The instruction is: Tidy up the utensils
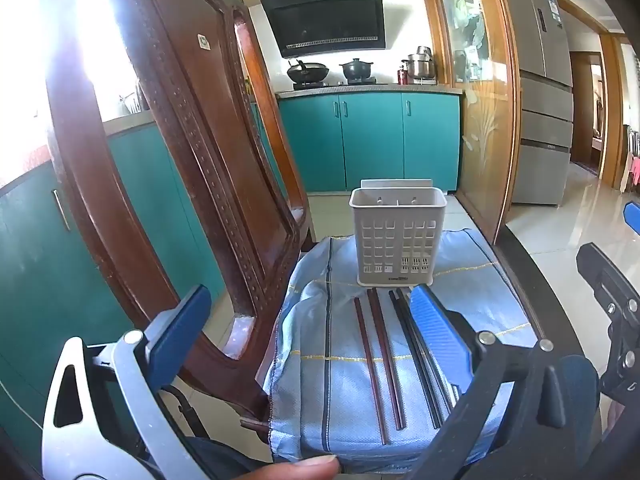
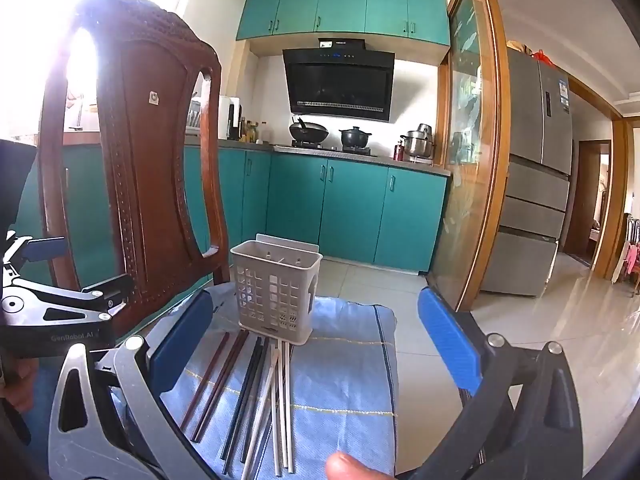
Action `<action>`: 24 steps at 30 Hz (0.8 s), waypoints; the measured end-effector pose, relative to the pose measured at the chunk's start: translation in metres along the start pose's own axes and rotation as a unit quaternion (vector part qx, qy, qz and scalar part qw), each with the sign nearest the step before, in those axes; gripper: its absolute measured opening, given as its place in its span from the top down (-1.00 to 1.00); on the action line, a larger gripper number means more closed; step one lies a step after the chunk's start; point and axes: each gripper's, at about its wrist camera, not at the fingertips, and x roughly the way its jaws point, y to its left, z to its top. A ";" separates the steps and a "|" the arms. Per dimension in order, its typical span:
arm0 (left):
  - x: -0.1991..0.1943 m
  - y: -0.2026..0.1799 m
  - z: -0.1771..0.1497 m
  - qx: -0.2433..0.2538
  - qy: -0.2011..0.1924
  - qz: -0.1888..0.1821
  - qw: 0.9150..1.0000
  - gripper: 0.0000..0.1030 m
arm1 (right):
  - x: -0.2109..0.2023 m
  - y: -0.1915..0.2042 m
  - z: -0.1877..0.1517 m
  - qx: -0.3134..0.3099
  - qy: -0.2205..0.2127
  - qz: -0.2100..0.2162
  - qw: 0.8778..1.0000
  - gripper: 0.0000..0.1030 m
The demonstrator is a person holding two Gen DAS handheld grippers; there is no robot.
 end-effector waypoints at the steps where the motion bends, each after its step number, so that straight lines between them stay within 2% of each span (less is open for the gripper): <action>1: 0.000 0.000 0.000 0.000 0.000 0.000 1.000 -0.93 | 0.000 0.000 0.000 0.001 -0.001 0.000 1.000 -0.95; 24: -0.005 -0.001 0.001 -0.002 -0.018 0.005 1.000 -0.93 | -0.007 0.000 0.004 -0.007 -0.028 0.009 1.000 -0.95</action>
